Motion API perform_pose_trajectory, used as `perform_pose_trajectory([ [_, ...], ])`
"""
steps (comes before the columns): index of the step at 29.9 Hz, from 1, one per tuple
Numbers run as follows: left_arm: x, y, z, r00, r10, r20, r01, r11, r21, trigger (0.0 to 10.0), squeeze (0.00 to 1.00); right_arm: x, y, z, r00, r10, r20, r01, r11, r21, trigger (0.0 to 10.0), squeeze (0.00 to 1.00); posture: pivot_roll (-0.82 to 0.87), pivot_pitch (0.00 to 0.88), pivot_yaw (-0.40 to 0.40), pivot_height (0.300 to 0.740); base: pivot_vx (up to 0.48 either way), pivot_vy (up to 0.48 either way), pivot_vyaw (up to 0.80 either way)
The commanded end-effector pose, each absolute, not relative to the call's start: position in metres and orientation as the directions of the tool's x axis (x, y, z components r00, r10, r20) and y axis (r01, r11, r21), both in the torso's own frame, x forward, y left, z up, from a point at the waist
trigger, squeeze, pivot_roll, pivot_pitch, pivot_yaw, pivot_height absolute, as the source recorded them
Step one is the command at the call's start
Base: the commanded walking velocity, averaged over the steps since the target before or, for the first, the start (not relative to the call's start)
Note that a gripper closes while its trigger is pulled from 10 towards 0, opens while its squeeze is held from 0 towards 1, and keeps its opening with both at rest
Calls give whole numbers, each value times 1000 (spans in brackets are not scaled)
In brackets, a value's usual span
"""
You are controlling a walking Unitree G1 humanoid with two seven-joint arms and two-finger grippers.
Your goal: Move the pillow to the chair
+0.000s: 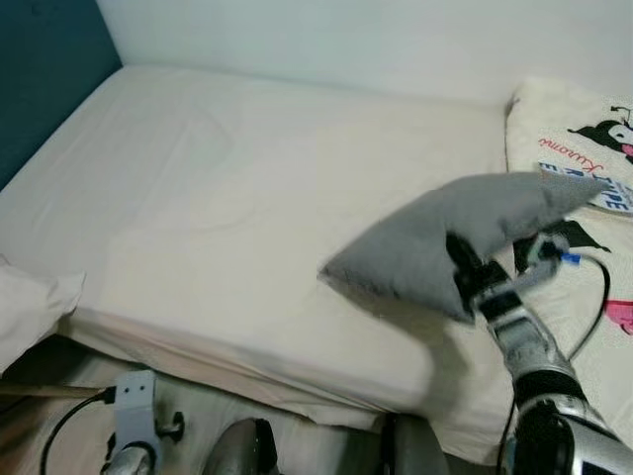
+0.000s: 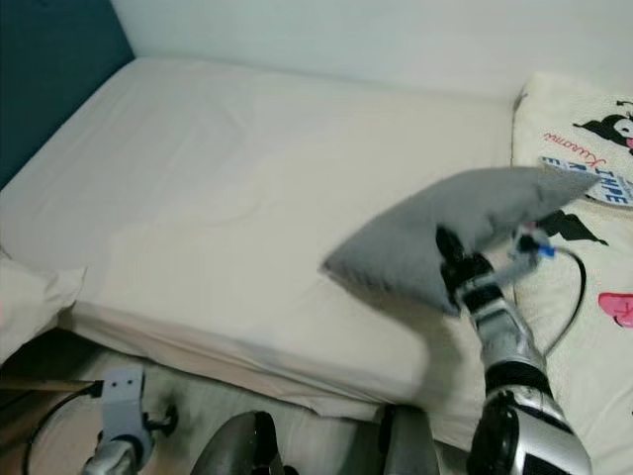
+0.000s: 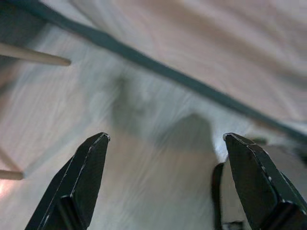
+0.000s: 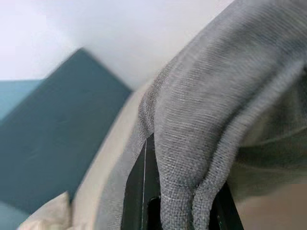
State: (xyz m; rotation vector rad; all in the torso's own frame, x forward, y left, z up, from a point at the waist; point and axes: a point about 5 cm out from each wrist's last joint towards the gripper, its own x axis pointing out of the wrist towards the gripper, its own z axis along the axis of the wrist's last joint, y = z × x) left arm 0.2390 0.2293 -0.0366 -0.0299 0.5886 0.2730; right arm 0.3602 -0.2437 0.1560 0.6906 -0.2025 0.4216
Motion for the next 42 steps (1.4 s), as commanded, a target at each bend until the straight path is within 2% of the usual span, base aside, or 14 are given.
perform_pose_trajectory([
  [1,231,229,-45,751,266,-605,-292,955,56,10000,0,365,-240,191,816,361,451,-564,670,483,0,0,8,93,-26,630,0,0,0],
  [7,231,227,-46,735,265,-624,-292,954,62,10000,0,367,-231,214,756,401,517,-634,645,426,0,0,-2,86,-21,645,-291,0,0],
  [12,230,226,-47,731,270,-626,-279,956,87,10000,0,363,-208,220,690,490,533,-711,601,367,0,0,-5,71,-17,665,0,0,0],
  [21,217,222,-58,687,256,-680,-244,963,116,10000,0,357,-195,209,683,534,499,-726,572,382,0,0,-13,56,-15,690,0,0,0],
  [25,187,220,-75,610,251,-752,-227,964,138,10000,0,348,-177,180,693,580,428,-721,545,428,0,0,-17,40,-16,710,0,0,0],
  [30,166,218,-86,563,236,-792,-185,970,158,10000,0,341,-155,168,671,622,405,-738,507,445,0,0,-16,40,-10,735,0,0,0],
  [37,159,217,-89,553,214,-805,-161,976,149,10000,0,342,-149,170,657,635,407,-750,492,443,0,0,-8,40,-8,740,0,0,0],
  [42,159,217,-89,545,206,-813,-145,978,150,10000,0,338,-131,166,618,690,377,-779,471,414,0,0,-10,41,0,740,0,-480,0],
])
